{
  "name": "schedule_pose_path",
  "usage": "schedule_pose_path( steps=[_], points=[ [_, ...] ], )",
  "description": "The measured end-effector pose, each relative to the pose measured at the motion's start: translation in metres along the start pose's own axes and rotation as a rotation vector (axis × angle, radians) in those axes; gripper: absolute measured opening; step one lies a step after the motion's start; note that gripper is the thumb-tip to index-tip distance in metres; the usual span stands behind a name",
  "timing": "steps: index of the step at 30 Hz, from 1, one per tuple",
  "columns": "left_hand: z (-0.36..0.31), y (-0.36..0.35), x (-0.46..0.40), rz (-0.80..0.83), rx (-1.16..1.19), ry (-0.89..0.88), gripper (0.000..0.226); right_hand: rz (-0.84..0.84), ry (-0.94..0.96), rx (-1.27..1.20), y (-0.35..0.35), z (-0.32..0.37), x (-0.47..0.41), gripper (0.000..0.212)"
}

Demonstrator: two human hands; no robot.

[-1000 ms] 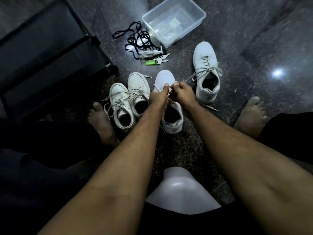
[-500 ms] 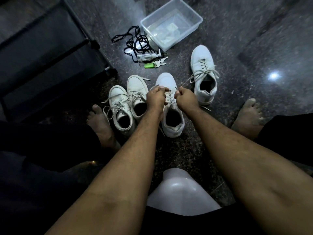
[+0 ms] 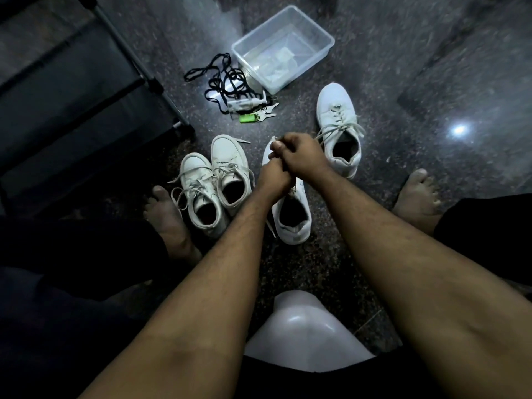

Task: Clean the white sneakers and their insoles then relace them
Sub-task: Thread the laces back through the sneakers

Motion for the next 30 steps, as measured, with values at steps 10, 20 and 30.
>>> schedule_pose_path(
  steps=[10, 20, 30],
  points=[
    [0.012, 0.025, -0.015, 0.118, 0.468, 0.374, 0.03, 0.099, 0.154, 0.088, 0.004, -0.009, 0.019, 0.027],
    [-0.013, 0.036, -0.008, 0.293, 0.125, 0.277, 0.031, 0.009, 0.226, 0.692, 0.015, 0.004, 0.03, 0.017],
    [0.011, 0.027, -0.009, -0.025, 0.091, -0.139, 0.032, -0.057, 0.277, 0.941, 0.019, 0.021, 0.023, 0.024]
  ],
)
Point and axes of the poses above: each hand's wrist, its own x-axis away from the middle knuckle, its own y-axis out of the back of the hand, z = x × y, the point moved 3 cm from there along -x, towards the middle knuckle
